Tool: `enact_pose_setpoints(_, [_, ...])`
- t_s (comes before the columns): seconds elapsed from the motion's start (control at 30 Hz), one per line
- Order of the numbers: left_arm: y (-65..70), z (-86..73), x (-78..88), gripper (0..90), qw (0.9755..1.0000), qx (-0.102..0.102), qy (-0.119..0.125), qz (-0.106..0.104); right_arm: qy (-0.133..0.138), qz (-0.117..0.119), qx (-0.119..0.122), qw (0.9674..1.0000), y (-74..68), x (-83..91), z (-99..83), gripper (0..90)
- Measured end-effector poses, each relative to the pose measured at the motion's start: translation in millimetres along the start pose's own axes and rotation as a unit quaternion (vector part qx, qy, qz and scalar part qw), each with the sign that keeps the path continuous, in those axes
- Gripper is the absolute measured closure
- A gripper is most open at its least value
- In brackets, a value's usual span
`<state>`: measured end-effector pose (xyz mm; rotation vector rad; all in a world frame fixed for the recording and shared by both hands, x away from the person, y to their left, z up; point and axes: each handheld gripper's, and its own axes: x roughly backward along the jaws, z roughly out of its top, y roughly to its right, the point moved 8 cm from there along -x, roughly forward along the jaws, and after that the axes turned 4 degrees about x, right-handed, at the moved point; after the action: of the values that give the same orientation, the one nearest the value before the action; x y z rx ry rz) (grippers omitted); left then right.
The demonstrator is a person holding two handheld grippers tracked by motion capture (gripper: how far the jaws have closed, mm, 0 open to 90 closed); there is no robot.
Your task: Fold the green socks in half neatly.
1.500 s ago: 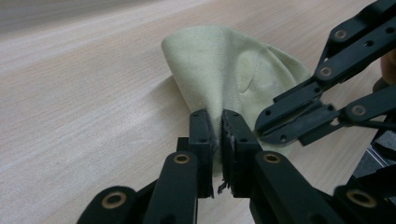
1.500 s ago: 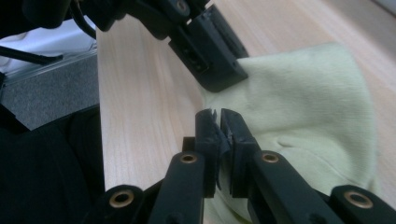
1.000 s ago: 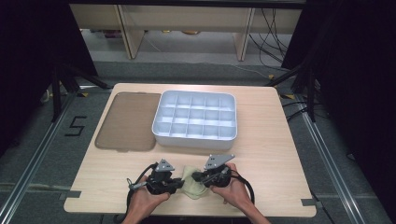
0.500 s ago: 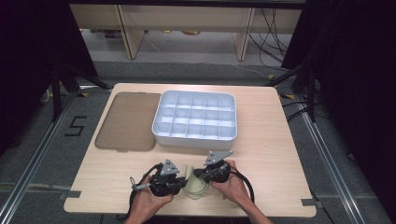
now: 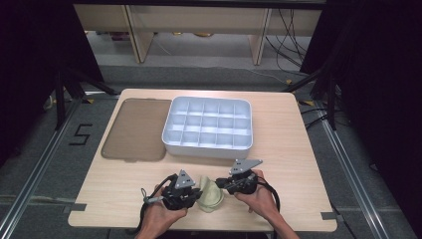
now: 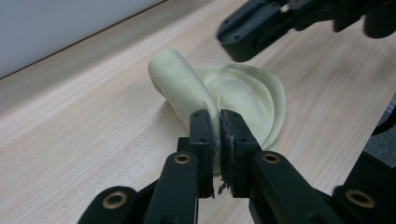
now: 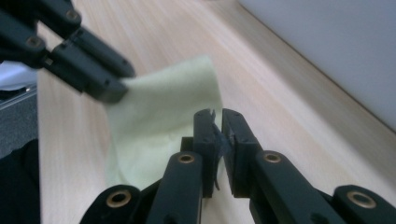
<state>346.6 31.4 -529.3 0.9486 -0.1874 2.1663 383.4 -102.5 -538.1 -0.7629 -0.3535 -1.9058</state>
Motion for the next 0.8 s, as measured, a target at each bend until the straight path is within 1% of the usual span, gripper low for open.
enact_pose_setpoints(0.03, [1.0, -0.3, 0.5, 83.5, 1.0, 0.0, -0.002, -0.002, -0.001, -0.002, 0.007, 1.0, -0.1, 2.2, -2.3, 84.7])
enact_pose_setpoints(0.07, [1.5, 0.2, 0.5, 83.5, 1.0, 0.001, 0.001, 0.0, -0.008, 0.001, 0.006, 0.9999, -1.3, 3.5, -5.5, 84.7])
enact_pose_setpoints(0.1, [0.9, 0.6, 1.2, 83.5, 1.0, -0.007, -0.001, 0.004, -0.011, 0.002, 0.004, 0.9999, -2.2, 3.3, -8.2, 84.6])
enact_pose_setpoints(0.13, [2.3, 1.0, 1.5, 83.4, 1.0, -0.007, 0.0, 0.002, -0.018, 0.003, 0.006, 0.9998, -2.1, 3.2, -11.0, 84.6])
enact_pose_setpoints(0.17, [3.9, 1.5, 0.9, 83.4, 1.0, -0.002, 0.002, -0.001, -0.023, 0.004, 0.003, 0.9997, -3.1, 1.8, -13.3, 84.6])
enact_pose_setpoints(0.2, [3.5, 1.9, 1.3, 83.4, 1.0, -0.01, 0.001, 0.002, -0.031, 0.007, 0.006, 0.9995, -3.2, -0.5, -15.5, 84.6])
enact_pose_setpoints(0.23, [6.0, 2.4, 0.7, 83.4, 1.0, -0.004, 0.002, -0.003, -0.042, 0.011, 0.0, 0.9991, -5.8, -3.0, -18.3, 84.6])
enact_pose_setpoints(0.27, [5.8, 2.7, 0.8, 83.4, 0.9999, -0.011, 0.001, -0.003, -0.05, 0.006, 0.01, 0.9987, -4.2, -6.5, -20.5, 84.6])
enact_pose_setpoints(0.3, [5.8, 2.7, 0.8, 83.4, 0.9999, -0.011, 0.001, -0.003, -0.053, 0.008, 0.013, 0.9985, -4.5, -8.3, -21.6, 84.7])
enact_pose_setpoints(0.33, [8.1, 3.8, -0.6, 83.3, 0.9999, -0.011, 0.006, -0.003, -0.057, 0.01, 0.01, 0.9983, -5.4, -10.2, -22.5, 84.8])
enact_pose_setpoints(0.37, [8.5, 4.2, -1.0, 83.4, 0.9999, -0.015, 0.007, -0.002, -0.058, 0.011, 0.007, 0.9982, -6.6, -11.0, -22.9, 84.9])
enact_pose_setpoints(0.4, [10.4, 5.0, -0.9, 83.4, 0.9997, -0.021, 0.009, -0.006, -0.059, 0.012, 0.007, 0.9981, -6.3, -11.1, -22.7, 84.9])
enact_pose_setpoints(0.43, [12.1, 5.4, -1.7, 83.4, 0.9997, -0.021, 0.011, -0.005, -0.059, 0.009, 0.011, 0.9982, -5.2, -11.8, -23.1, 84.9])
enact_pose_setpoints(0.47, [15.3, 5.6, -2.4, 83.3, 0.9996, -0.024, 0.011, -0.01, -0.06, 0.011, 0.007, 0.9981, -5.5, -11.3, -23.3, 84.9])
enact_pose_setpoints(0.53, [20.9, 4.4, -4.5, 83.3, 0.9992, -0.036, 0.007, -0.014, -0.06, 0.009, 0.009, 0.9981, -4.5, -11.9, -23.7, 84.9])
enact_pose_setpoints(0.57, [23.7, 3.0, -6.5, 83.3, 0.9992, -0.038, 0.004, -0.015, -0.06, 0.01, 0.004, 0.9981, -5.7, -12.3, -23.9, 84.9])
enact_pose_setpoints(0.6, [26.2, 2.1, -8.6, 83.3, 0.9986, -0.051, 0.0, -0.015, -0.06, 0.011, 0.003, 0.9981, -5.7, -12.4, -24.0, 84.9])
enact_pose_setpoints(0.63, [28.2, 1.9, -9.9, 83.3, 0.9981, -0.059, -0.001, -0.018, -0.062, 0.013, -0.001, 0.998, -6.3, -12.0, -24.0, 84.9])
enact_pose_setpoints(0.7, [32.8, 0.9, -13.6, 83.2, 0.998, -0.06, -0.006, -0.019, -0.06, 0.014, 0.008, 0.9981, -4.8, -12.8, -23.6, 84.8])
enact_pose_setpoints(0.77, [35.0, 0.8, -16.9, 83.2, 0.9975, -0.069, -0.009, -0.016, -0.062, 0.013, 0.0, 0.998, -5.6, -12.7, -24.1, 84.8])
enact_pose_setpoints(0.8, [36.9, 0.8, -18.9, 83.2, 0.9973, -0.07, -0.008, -0.019, -0.061, 0.013, 0.004, 0.9981, -4.6, -13.1, -24.1, 84.8])
